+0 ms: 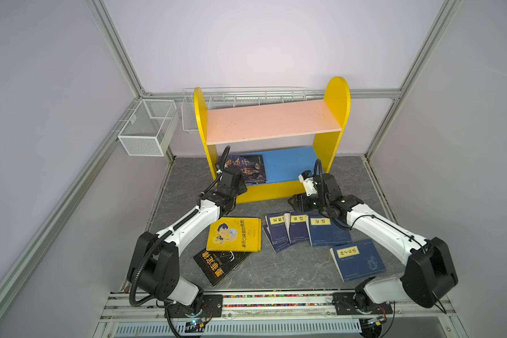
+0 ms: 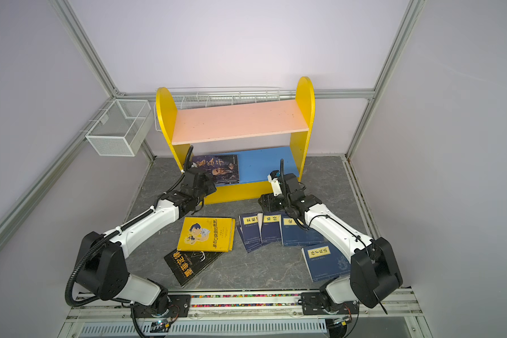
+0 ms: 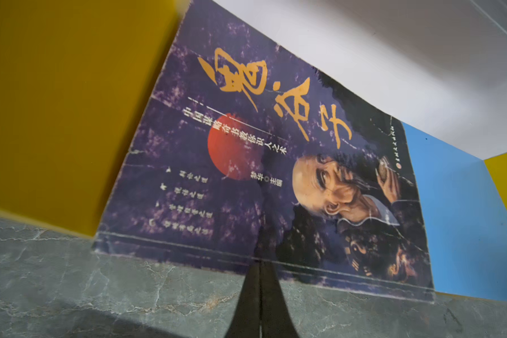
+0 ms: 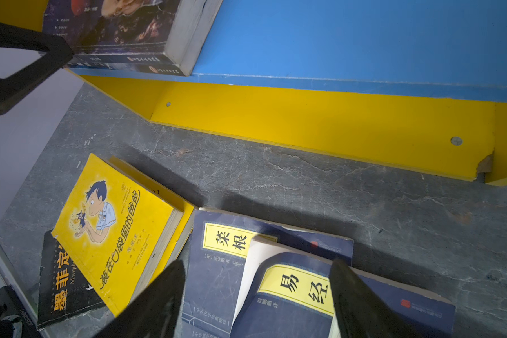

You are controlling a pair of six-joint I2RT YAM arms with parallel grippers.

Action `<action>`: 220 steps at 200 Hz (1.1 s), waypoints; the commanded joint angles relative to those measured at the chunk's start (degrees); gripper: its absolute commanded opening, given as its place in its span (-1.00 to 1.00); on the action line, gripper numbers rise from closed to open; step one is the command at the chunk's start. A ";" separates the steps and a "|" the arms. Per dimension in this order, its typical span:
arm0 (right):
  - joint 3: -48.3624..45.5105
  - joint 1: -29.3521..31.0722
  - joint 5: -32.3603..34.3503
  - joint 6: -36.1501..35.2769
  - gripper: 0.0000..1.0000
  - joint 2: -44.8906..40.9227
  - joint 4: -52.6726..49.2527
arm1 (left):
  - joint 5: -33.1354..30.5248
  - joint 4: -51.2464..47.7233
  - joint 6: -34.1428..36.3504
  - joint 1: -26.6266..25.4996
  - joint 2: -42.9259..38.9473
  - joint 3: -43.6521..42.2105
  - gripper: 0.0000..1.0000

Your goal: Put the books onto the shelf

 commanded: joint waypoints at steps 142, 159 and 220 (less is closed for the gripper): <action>5.99 0.37 -4.59 -0.75 0.59 2.90 -0.39 | 0.56 -3.56 0.23 1.18 -2.05 1.28 -1.00; 7.92 1.33 -4.69 -1.08 0.59 3.78 -1.21 | 0.33 -3.42 -0.48 1.14 -5.07 -0.53 -1.00; 4.27 9.70 -8.27 -5.56 0.59 2.46 -3.42 | -0.73 -8.78 -3.61 0.98 -21.65 -13.34 -1.00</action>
